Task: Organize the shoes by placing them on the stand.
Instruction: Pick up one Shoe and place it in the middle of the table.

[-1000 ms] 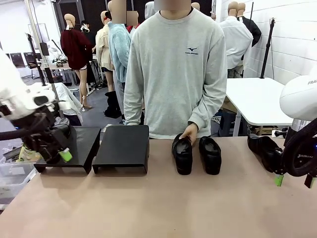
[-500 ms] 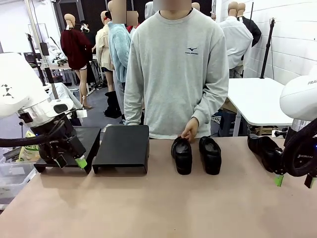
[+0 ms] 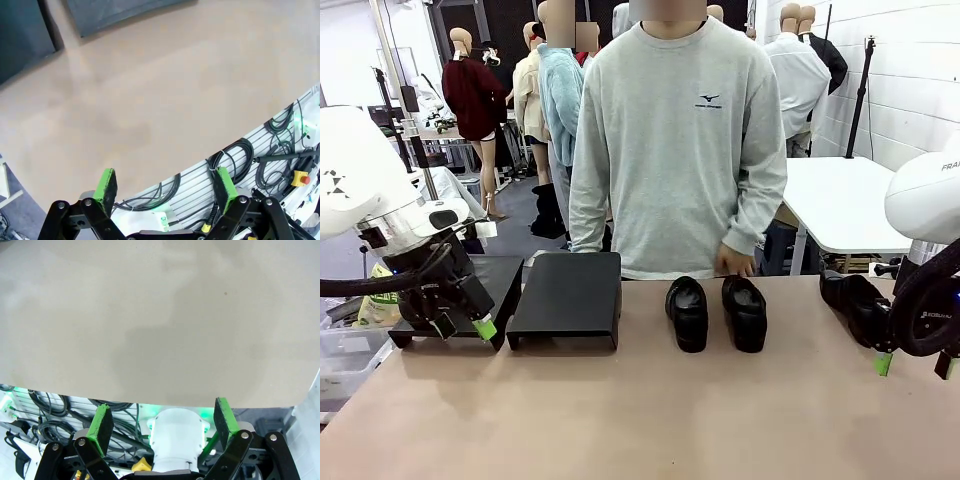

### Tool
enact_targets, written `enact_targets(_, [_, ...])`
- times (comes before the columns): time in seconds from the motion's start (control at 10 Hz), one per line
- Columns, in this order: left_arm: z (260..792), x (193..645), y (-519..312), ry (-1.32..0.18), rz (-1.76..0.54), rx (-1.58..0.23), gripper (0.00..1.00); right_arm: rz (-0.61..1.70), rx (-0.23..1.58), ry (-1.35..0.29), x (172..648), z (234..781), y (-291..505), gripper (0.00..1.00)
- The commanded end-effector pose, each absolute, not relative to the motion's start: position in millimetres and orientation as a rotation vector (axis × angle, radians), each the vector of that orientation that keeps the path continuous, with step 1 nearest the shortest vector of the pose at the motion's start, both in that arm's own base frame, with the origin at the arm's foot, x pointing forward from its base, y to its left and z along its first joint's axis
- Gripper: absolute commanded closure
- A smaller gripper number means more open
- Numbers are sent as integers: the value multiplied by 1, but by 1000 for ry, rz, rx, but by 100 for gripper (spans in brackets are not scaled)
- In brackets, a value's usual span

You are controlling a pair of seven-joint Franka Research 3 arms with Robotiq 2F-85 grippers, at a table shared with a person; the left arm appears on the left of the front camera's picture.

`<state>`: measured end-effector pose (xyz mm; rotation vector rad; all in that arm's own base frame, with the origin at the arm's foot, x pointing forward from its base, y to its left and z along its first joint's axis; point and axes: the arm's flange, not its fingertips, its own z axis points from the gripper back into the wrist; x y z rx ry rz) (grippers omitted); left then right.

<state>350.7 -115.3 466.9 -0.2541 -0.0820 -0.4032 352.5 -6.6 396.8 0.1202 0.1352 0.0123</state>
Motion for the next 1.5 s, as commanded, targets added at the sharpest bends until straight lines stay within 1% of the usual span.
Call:
enact_targets(0.0, [467,350,-116,-82,-401,-257,0,20,152,154,369,399,-12,0])
enact_targets(0.3, [467,350,-116,-82,-401,-257,0,168,218,107,420,423,-37,0])
enact_targets(0.6, [467,350,-116,-82,-401,-257,0,199,263,86,459,439,-58,0])
enact_targets(0.7, [467,350,-116,-82,-401,-257,0,218,282,73,475,442,-62,0])
enact_targets(1.0, [467,350,-116,-82,-401,-257,0,405,335,106,528,435,-66,0])
enact_targets(1.1, [467,350,-116,-82,-401,-257,0,415,344,128,537,430,-62,0])
enact_targets(1.4, [467,350,-116,-82,-401,-257,0,402,346,144,539,427,-57,0])
